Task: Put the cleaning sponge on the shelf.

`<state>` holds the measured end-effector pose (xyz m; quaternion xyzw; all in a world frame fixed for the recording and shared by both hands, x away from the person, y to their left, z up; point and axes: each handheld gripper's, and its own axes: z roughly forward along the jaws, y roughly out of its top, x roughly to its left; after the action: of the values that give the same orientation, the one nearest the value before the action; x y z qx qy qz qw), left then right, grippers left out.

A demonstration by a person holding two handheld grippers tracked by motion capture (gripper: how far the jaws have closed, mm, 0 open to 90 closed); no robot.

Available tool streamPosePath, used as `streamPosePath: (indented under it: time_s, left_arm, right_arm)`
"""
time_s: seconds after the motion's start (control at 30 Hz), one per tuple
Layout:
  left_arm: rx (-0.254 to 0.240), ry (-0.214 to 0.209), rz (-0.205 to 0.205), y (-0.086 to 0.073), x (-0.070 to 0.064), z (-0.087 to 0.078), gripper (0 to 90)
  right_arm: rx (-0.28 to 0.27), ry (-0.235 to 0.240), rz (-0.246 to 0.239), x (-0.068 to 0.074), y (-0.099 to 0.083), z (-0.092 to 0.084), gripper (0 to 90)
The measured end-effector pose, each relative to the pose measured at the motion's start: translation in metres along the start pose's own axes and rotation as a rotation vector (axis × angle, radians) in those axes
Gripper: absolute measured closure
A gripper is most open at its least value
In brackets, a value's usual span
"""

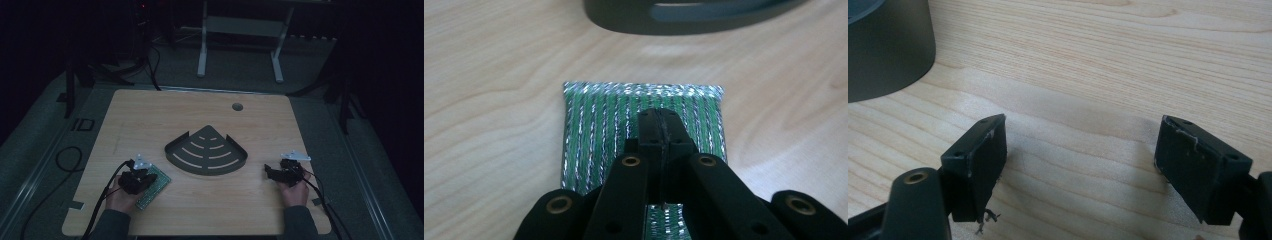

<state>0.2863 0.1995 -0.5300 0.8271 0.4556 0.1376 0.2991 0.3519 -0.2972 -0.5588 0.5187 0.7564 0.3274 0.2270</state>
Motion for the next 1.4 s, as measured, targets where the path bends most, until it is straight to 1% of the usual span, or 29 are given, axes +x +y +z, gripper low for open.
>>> streamPosePath:
  time_s: [0.07,0.13,0.27,0.4,0.43,0.47,0.5,0.63,0.7,0.77,0.9,0.97,1.1,1.13,1.2,1.23,1.27,1.3,1.4]
  left_arm:
    - [-0.002,0.001,-0.005,0.001,0.002,0.001,90.0]
    - [-0.006,0.013,-0.016,0.004,0.008,0.003,90.0]
    - [-0.013,0.029,-0.039,0.009,0.017,0.005,89.3]
    - [-0.039,0.021,-0.108,0.008,0.025,-0.004,78.3]
    - [-0.041,0.023,-0.132,0.007,0.028,-0.008,77.7]
    - [-0.043,0.025,-0.147,0.006,0.030,-0.011,76.9]
    - [-0.046,0.033,-0.174,0.004,0.033,-0.015,76.7]
    - [-0.036,0.046,-0.238,-0.002,0.038,-0.025,75.4]
    - [-0.032,0.049,-0.252,-0.006,0.038,-0.028,74.4]
    - [-0.016,0.059,-0.261,-0.010,0.039,-0.030,73.1]
    - [-0.003,0.045,-0.293,-0.020,0.042,-0.031,71.4]
    - [0.000,0.034,-0.298,-0.022,0.044,-0.031,70.7]
    - [0.005,0.034,-0.301,-0.023,0.046,-0.027,69.9]
    - [0.015,0.039,-0.300,-0.021,0.047,-0.024,69.8]
    - [0.020,0.039,-0.301,-0.021,0.048,-0.022,69.8]
    - [0.029,0.046,-0.299,-0.020,0.049,-0.021,70.2]
    - [0.036,0.054,-0.302,-0.020,0.049,-0.020,70.7]
    - [0.040,0.052,-0.313,-0.020,0.050,-0.018,71.2]
    - [0.050,0.058,-0.317,-0.019,0.052,-0.017,71.2]
  right_arm:
    - [0.000,0.000,0.000,0.000,0.000,0.000,20.4]
    - [0.000,0.000,0.000,0.000,0.000,0.000,20.4]
    - [0.000,0.000,0.000,0.000,0.000,0.000,20.4]
    - [0.000,0.000,0.000,0.000,0.000,0.000,20.4]
    - [0.000,0.000,0.001,0.000,0.000,0.000,20.4]
    - [0.000,0.000,0.000,0.000,0.000,0.000,20.4]
    - [0.000,0.000,0.000,0.000,0.000,0.000,20.4]
    - [0.000,0.000,0.000,0.000,0.000,0.000,20.4]
    - [0.000,0.000,0.000,0.000,0.000,0.000,20.4]
    - [0.000,0.000,0.000,0.000,0.000,0.000,20.4]
    - [0.000,0.000,0.000,0.000,0.000,0.000,20.4]
    - [0.000,0.000,0.000,0.000,0.000,0.000,20.4]
    - [0.000,0.000,0.000,0.000,0.000,0.000,20.4]
    - [0.000,0.000,0.000,0.000,0.000,0.000,20.4]
    - [0.000,0.000,0.000,0.000,0.000,0.000,20.4]
    - [0.000,0.000,0.000,0.000,0.000,0.000,20.4]
    - [0.000,0.000,0.000,0.000,0.000,0.000,20.4]
    - [0.000,0.000,0.000,0.000,0.000,0.000,20.4]
    - [0.000,0.000,0.000,0.000,0.000,0.000,20.4]
